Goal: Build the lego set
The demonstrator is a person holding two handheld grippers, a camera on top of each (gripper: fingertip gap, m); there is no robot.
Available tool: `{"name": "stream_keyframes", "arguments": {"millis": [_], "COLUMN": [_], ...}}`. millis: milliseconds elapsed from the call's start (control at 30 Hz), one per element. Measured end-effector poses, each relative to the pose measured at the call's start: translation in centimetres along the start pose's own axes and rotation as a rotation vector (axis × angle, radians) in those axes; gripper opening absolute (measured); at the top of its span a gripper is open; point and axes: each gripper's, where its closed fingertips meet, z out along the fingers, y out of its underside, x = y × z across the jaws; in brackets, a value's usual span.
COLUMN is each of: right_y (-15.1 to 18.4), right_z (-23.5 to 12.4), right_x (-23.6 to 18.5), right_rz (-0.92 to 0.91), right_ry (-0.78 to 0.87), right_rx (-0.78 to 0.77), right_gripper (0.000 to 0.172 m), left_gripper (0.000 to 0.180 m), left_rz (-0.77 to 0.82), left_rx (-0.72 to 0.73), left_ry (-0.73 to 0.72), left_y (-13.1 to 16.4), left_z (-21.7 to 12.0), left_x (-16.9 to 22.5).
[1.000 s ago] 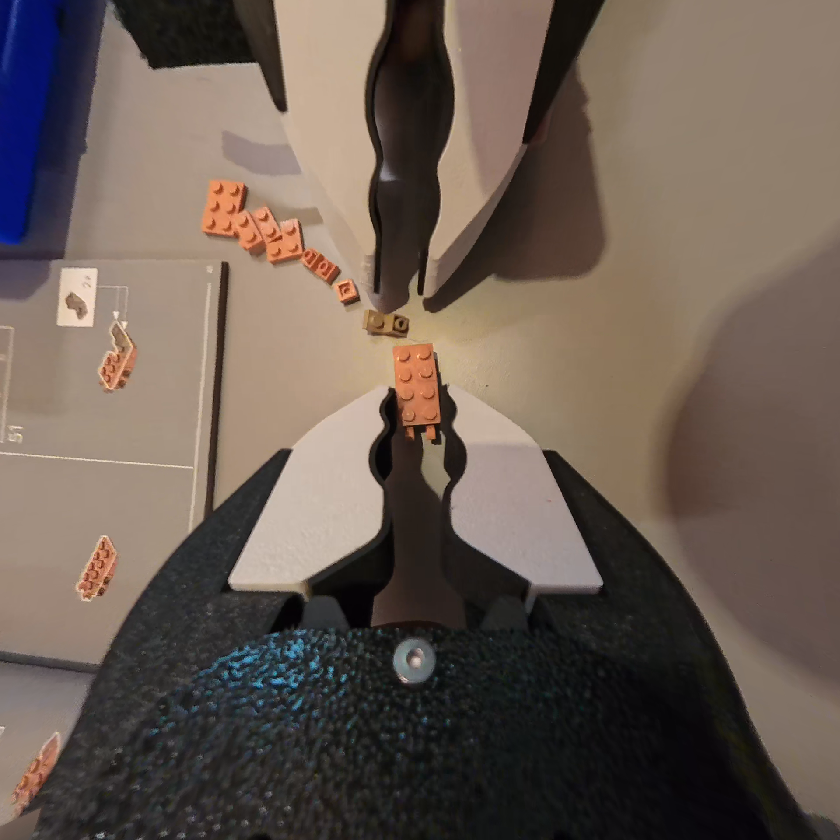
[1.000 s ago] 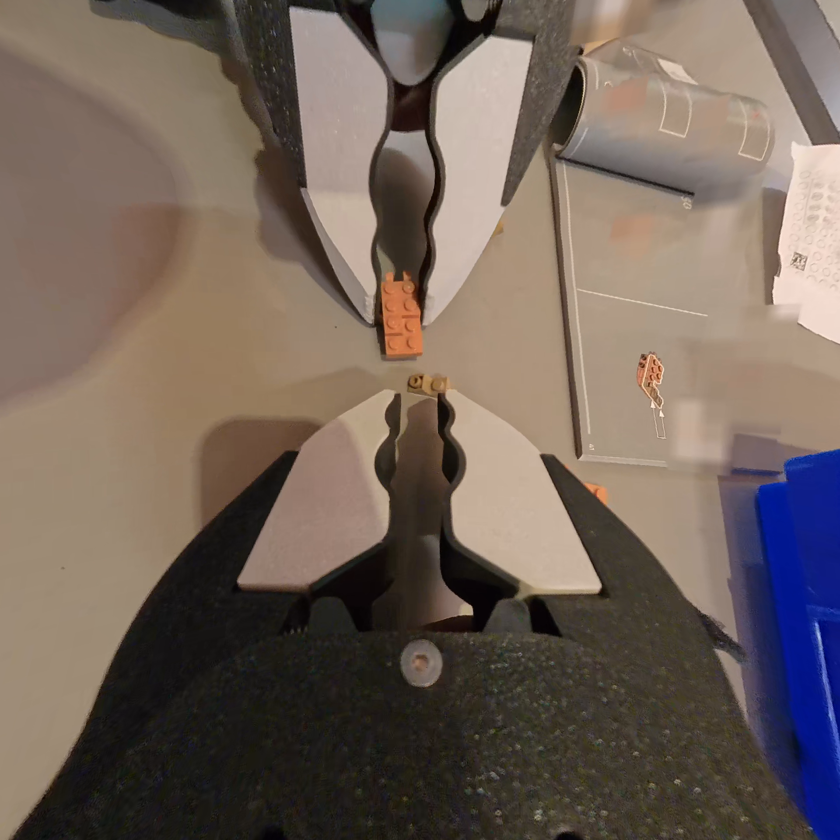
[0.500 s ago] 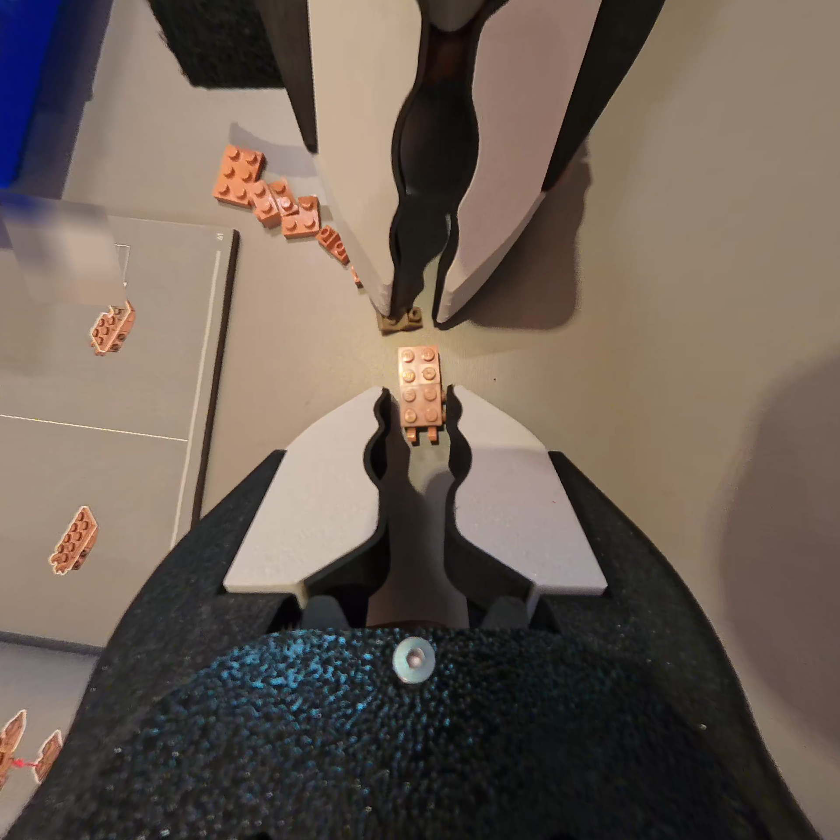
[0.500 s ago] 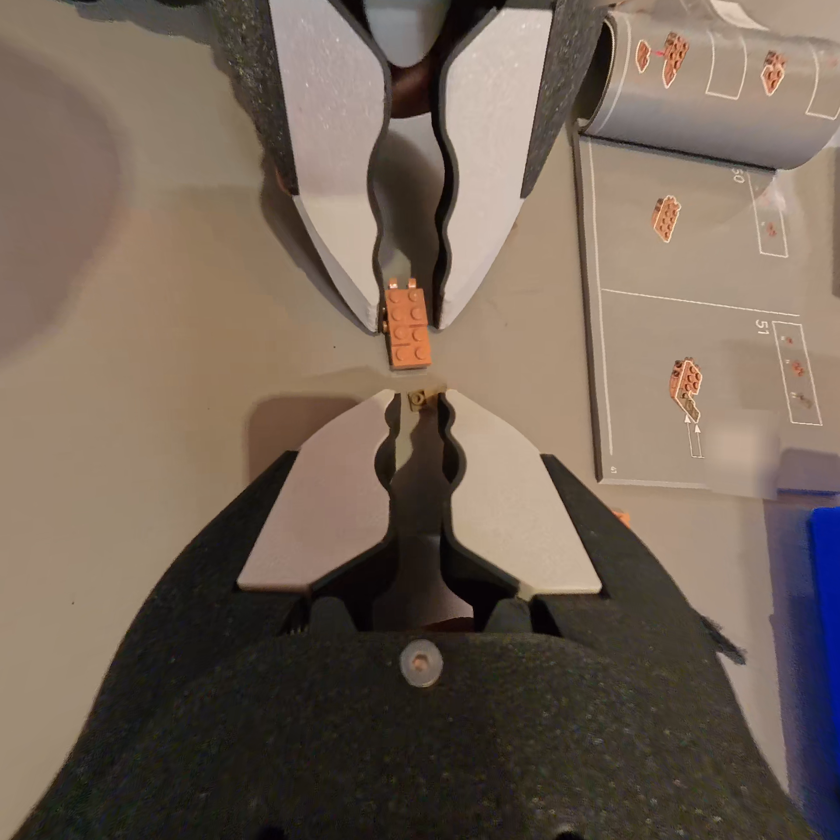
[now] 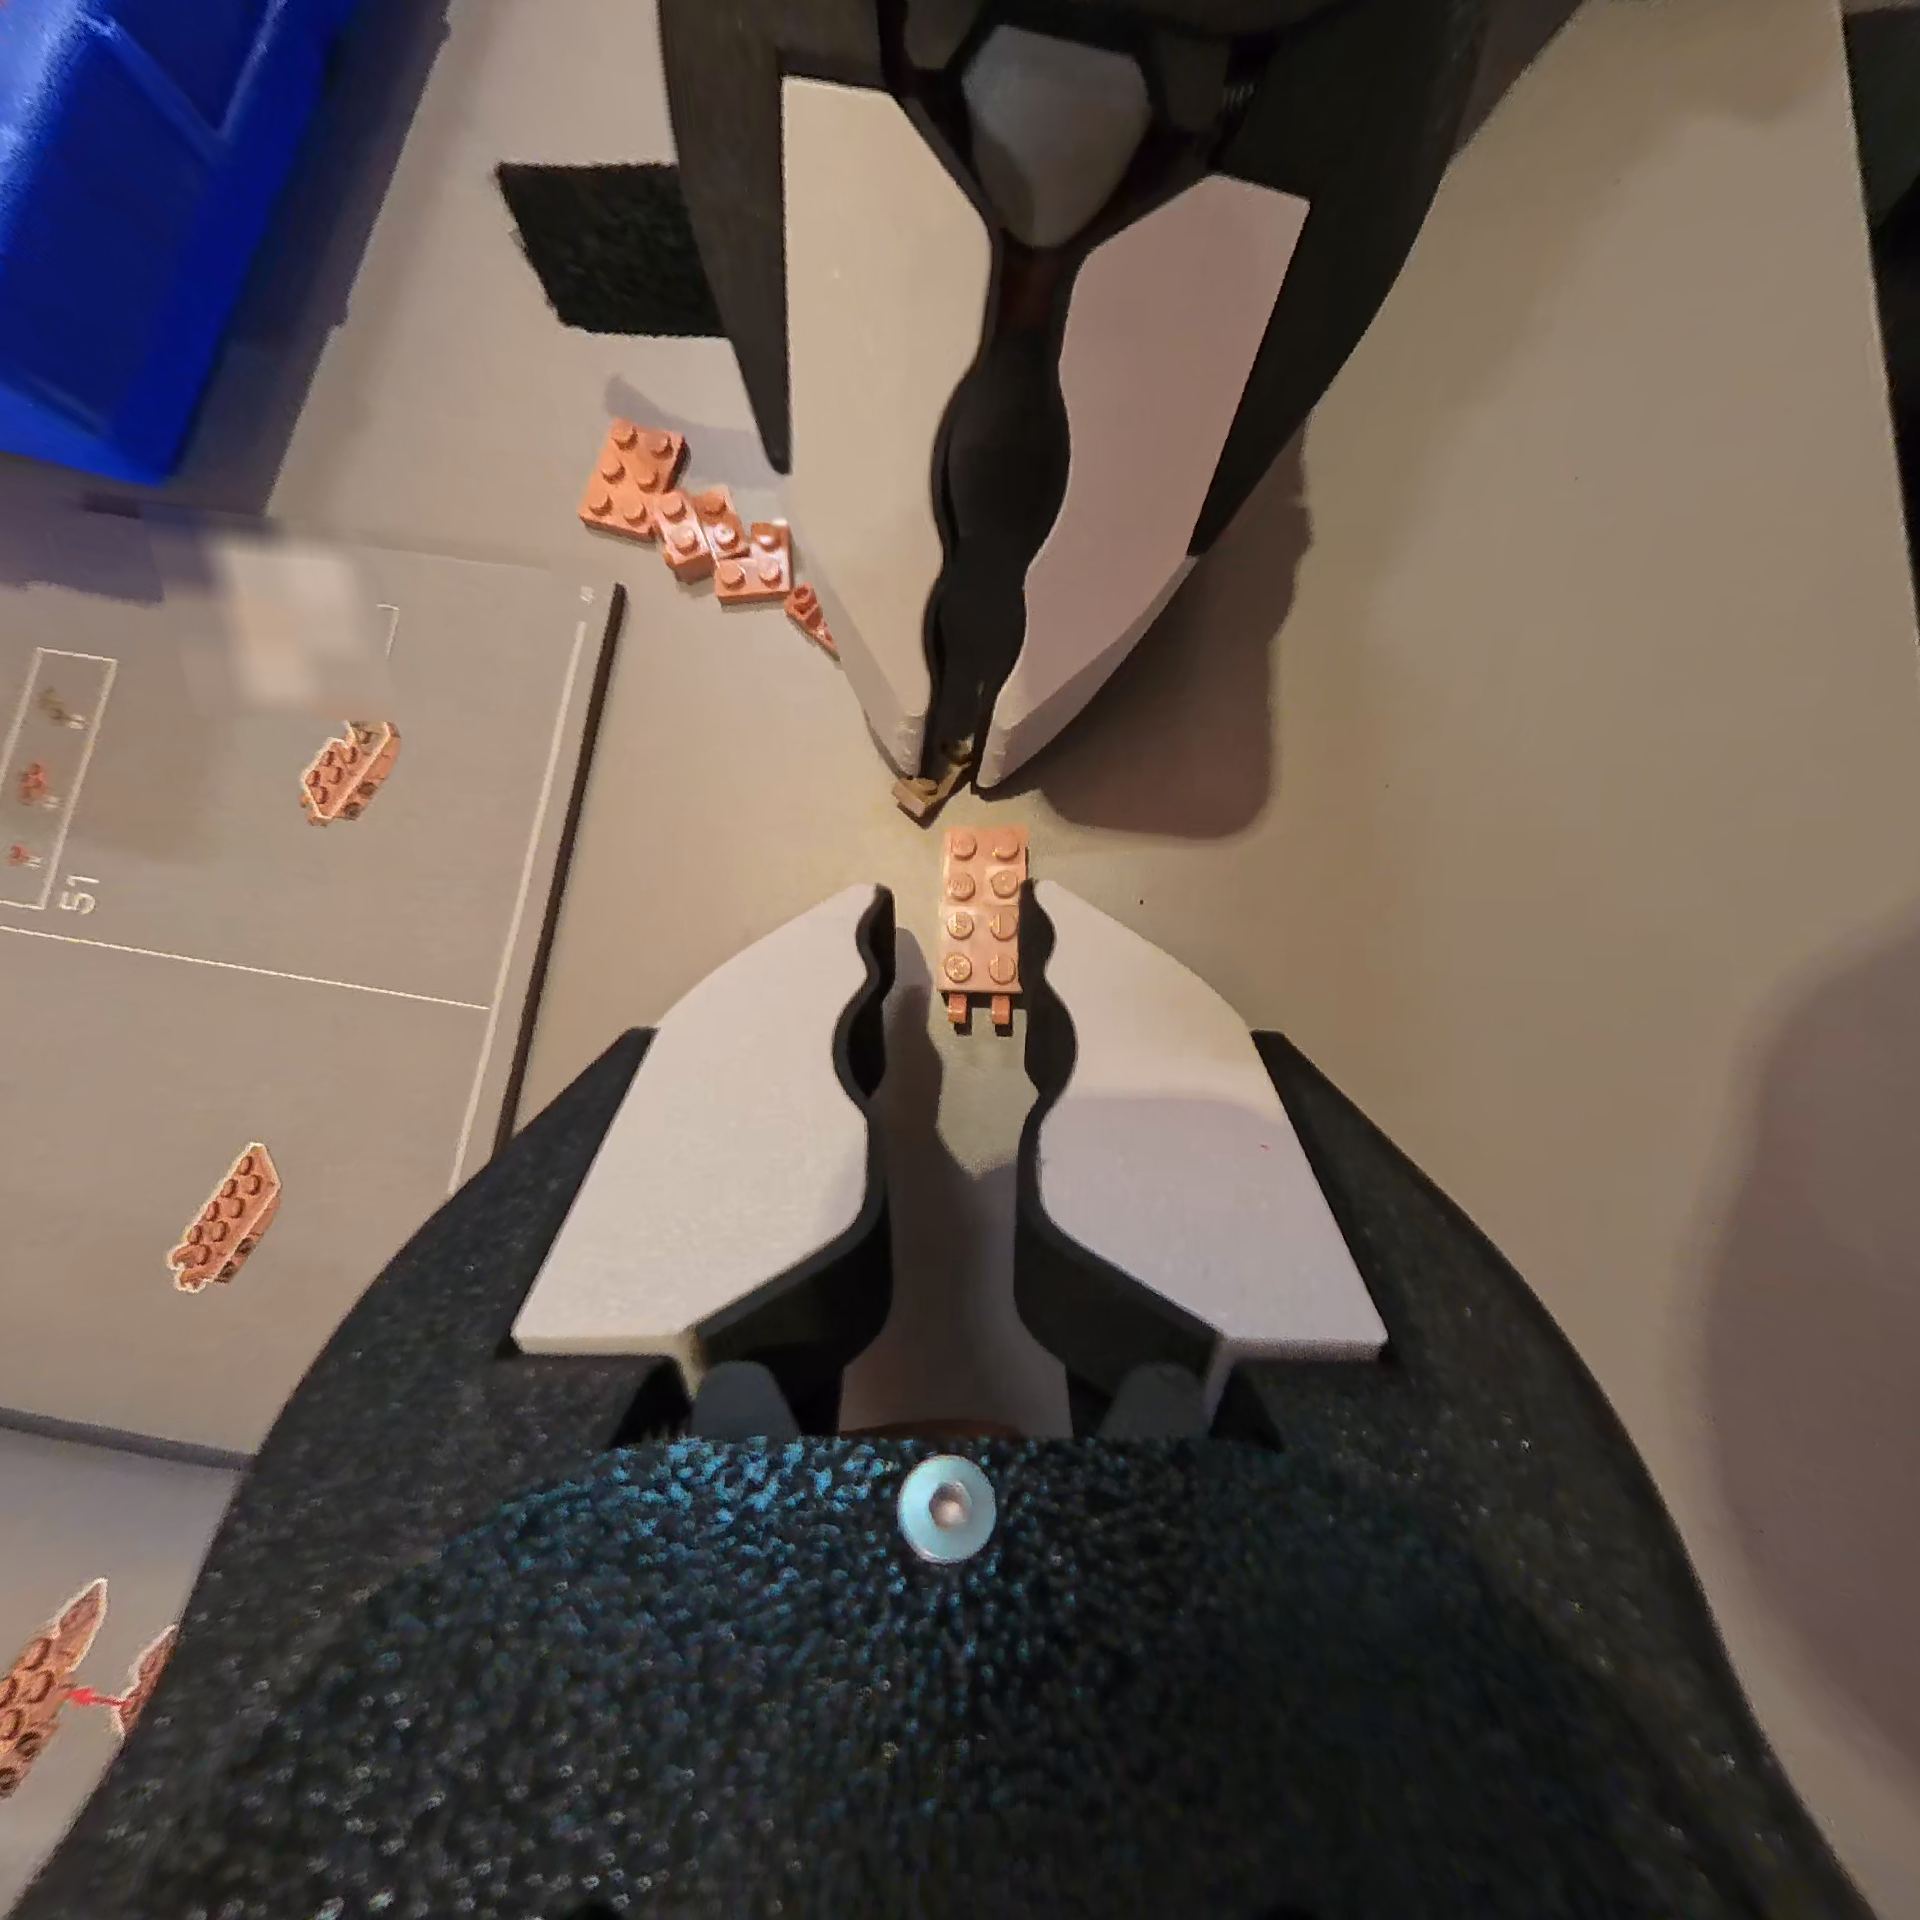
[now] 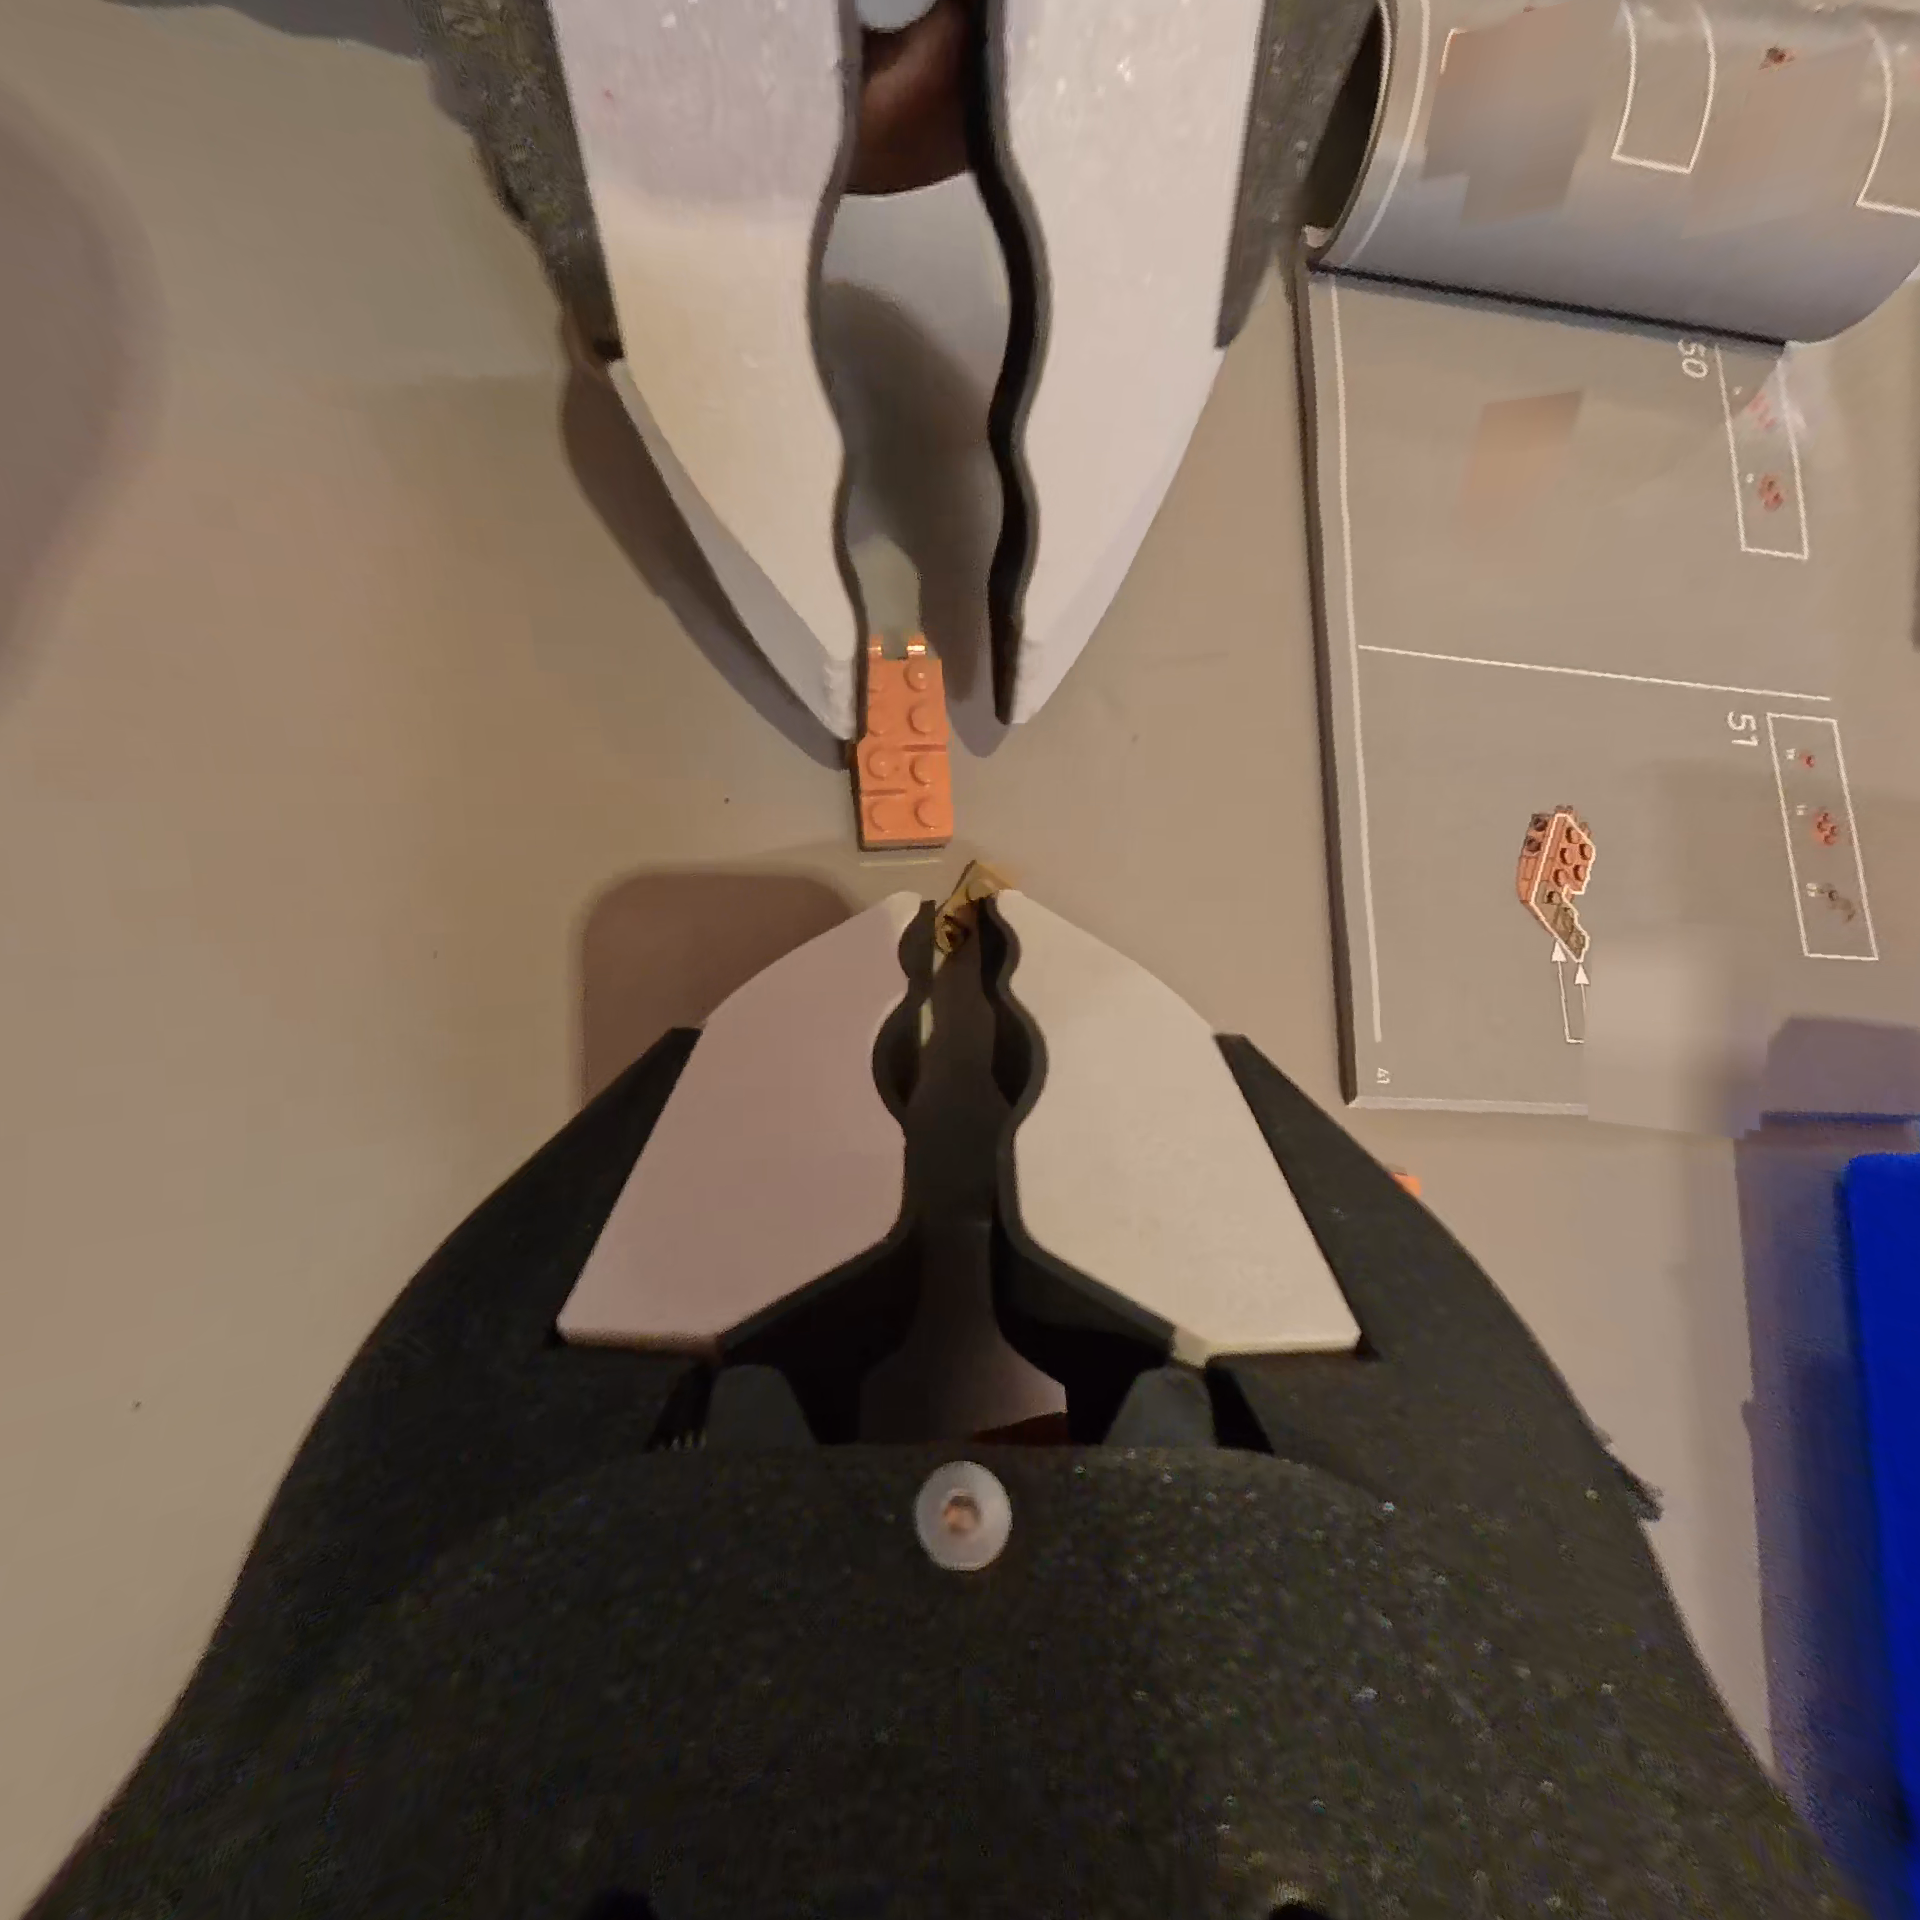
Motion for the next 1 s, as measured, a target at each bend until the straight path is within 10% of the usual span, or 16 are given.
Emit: {"name": "stream_keyframes", "arguments": {"millis": [667,1000], "right_y": [1.1,0.3], "right_z": [-1.1,-1.0], "right_x": [2.6,3.5], "right_rz": [-0.152,-0.271], "right_ry": [0.104,-0.172], "right_rx": [-0.025,0.009], "right_gripper": [0.018,0.02], "left_gripper": [0.02,0.02], "left_rz": [0.024,0.017], "left_rx": [0.063,0.059], "left_ry": [-0.044,-0.047], "left_y": [-1.3,-0.9], "left_z": [-0.3,-0.4], "left_x": [-0.5,-0.7]}}
